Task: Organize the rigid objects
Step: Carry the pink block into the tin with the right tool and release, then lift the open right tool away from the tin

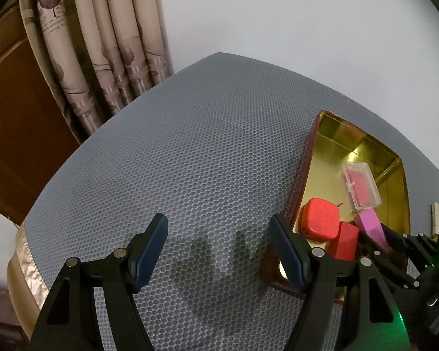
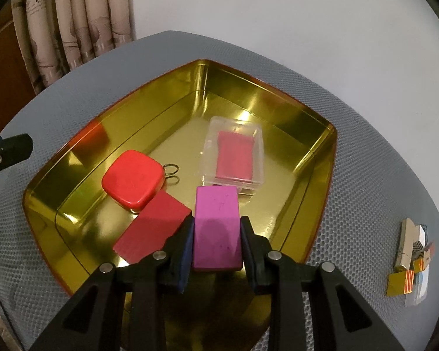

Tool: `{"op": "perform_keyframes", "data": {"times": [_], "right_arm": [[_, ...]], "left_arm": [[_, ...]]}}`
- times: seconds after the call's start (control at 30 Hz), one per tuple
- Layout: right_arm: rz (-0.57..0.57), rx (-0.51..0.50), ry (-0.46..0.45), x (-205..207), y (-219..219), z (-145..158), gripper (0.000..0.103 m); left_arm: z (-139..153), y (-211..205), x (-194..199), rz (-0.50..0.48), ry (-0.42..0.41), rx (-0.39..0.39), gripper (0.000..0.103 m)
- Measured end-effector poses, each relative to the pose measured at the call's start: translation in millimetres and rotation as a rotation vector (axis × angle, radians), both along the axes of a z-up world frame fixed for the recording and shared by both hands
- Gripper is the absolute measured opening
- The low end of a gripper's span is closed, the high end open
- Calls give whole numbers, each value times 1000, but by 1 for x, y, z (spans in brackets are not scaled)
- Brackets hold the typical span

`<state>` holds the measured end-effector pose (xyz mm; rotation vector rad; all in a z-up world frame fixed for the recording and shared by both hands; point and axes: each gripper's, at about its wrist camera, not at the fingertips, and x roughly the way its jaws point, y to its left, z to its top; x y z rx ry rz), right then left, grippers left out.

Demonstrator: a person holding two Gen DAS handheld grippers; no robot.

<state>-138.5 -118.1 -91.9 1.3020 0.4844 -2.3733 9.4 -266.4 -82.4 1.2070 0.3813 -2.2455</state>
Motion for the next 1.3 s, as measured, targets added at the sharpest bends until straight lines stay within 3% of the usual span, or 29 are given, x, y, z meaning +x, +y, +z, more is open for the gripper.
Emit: {"op": "perform_keyframes", "data": {"times": [0.37, 0.63, 0.77, 1.03, 1.3], "right_arm": [[-29, -36, -10, 2, 9, 3, 37], [-49, -126, 47, 17, 36, 38, 45], [-100, -136, 93, 20, 73, 48, 52], [-259, -156, 120, 14, 186, 52, 67], [-359, -107, 155, 5, 280, 44, 74]], "left_arm": [[-4, 5, -5, -6, -10, -4, 69], [-5, 9, -7, -15, -16, -14, 69], [-6, 12, -7, -9, -20, -23, 69], [-8, 15, -8, -8, -31, -42, 69], [-8, 15, -5, -19, -39, -70, 73]]}}
